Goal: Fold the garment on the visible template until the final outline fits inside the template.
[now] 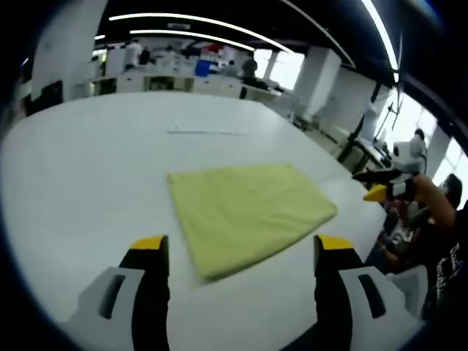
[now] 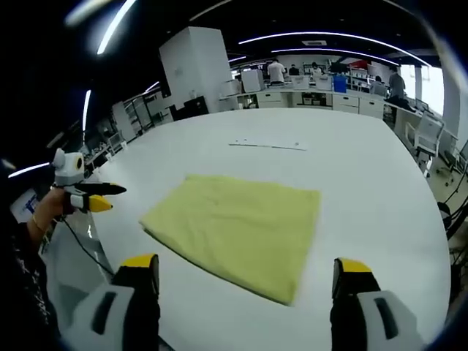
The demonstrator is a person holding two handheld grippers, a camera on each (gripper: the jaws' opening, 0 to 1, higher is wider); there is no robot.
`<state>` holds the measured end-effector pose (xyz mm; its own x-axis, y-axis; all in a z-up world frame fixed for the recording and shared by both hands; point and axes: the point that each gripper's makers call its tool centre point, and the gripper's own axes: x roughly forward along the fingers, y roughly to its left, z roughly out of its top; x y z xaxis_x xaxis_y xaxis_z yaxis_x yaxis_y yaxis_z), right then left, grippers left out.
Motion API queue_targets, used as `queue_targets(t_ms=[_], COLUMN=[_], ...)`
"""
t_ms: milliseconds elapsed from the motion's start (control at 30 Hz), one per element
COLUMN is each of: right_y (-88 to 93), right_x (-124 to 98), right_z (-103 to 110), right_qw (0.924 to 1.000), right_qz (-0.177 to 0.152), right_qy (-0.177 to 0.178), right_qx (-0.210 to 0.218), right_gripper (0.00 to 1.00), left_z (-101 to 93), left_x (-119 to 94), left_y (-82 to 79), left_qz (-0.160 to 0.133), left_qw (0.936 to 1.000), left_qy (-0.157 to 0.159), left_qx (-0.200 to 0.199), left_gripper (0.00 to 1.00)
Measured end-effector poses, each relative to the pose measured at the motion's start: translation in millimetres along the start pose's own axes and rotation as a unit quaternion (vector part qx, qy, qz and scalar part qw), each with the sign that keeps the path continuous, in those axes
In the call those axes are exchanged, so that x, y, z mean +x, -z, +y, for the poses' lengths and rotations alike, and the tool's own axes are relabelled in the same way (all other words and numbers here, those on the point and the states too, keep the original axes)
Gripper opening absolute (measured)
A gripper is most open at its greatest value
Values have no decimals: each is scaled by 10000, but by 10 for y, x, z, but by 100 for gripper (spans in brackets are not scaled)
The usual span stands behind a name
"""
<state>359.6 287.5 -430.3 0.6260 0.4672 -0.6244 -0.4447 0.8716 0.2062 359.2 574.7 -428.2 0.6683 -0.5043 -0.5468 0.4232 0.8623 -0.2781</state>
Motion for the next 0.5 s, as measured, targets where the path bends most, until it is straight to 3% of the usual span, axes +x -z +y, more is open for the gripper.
queue_targets(t_ms=[167, 500], right_y=[-3, 63], right_x=[-35, -71], right_z=[50, 87], right_qw=[10000, 9999], right_qz=[-1, 6], right_qy=[-40, 76], right_qx=[-21, -87], right_gripper=[99, 99], left_z=[17, 43], left_x=[-15, -99], left_y=[9, -103], left_qz=[-1, -273], left_qw=[10000, 9994], left_qy=[-5, -181], left_qx=[82, 115], left_gripper=[87, 97])
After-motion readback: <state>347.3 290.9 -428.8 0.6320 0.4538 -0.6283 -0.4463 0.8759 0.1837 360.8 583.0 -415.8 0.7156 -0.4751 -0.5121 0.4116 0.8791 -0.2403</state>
